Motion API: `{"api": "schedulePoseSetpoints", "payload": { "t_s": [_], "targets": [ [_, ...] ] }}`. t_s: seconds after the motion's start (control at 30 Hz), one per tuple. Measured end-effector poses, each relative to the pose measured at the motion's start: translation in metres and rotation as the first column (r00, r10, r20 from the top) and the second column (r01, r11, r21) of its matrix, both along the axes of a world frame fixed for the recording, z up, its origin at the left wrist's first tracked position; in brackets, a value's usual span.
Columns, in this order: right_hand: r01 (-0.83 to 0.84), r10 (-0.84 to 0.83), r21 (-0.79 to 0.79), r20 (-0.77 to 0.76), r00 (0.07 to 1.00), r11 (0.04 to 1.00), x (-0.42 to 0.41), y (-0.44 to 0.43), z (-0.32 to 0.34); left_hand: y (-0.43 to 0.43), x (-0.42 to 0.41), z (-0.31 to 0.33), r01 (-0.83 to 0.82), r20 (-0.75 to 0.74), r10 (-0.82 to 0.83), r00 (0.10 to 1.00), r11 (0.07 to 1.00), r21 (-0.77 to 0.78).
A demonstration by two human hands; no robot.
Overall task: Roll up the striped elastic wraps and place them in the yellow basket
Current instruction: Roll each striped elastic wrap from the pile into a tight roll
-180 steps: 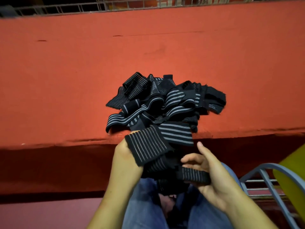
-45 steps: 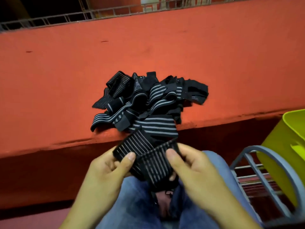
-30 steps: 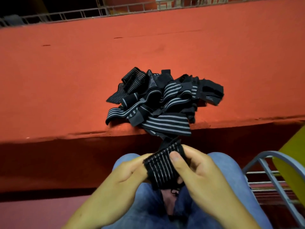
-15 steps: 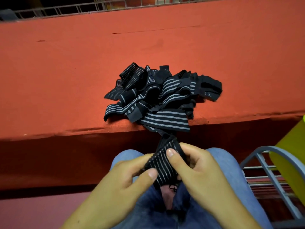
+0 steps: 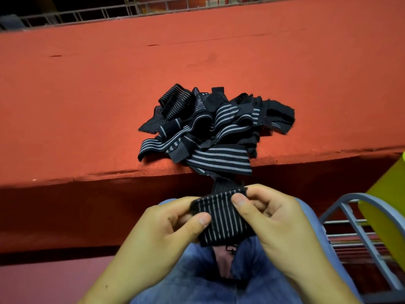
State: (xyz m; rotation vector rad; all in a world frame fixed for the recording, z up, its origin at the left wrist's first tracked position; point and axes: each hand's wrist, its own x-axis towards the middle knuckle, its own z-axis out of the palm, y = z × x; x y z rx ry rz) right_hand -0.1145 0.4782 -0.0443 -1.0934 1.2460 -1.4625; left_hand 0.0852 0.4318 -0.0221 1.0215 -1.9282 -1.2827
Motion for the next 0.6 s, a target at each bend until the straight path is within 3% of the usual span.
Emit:
{"api": "schedulePoseSetpoints", "payload": {
  "t_s": [0.13,0.23,0.6],
  "targets": [
    [-0.073,0.067,0.048,0.118,0.991,0.996,-0.0009,0.001,0.0,0.0024,-0.0047,0.0027,-0.097,-0.078,0.095,0.992,0.995,-0.031],
    [-0.142,0.134,0.064,0.113,0.984,0.988,-0.0011,0.0014,-0.0032,0.0002,-0.0068,0.0035,-0.154,-0.152,0.149,0.977,0.988,-0.019],
    [-0.044,0.017,0.153,0.177,0.984,0.987,-0.0059,-0.0009,-0.0053,0.0034,-0.0079,0.0017,-0.135,-0.106,0.126,0.986,0.987,-0.082]
  ]
}}
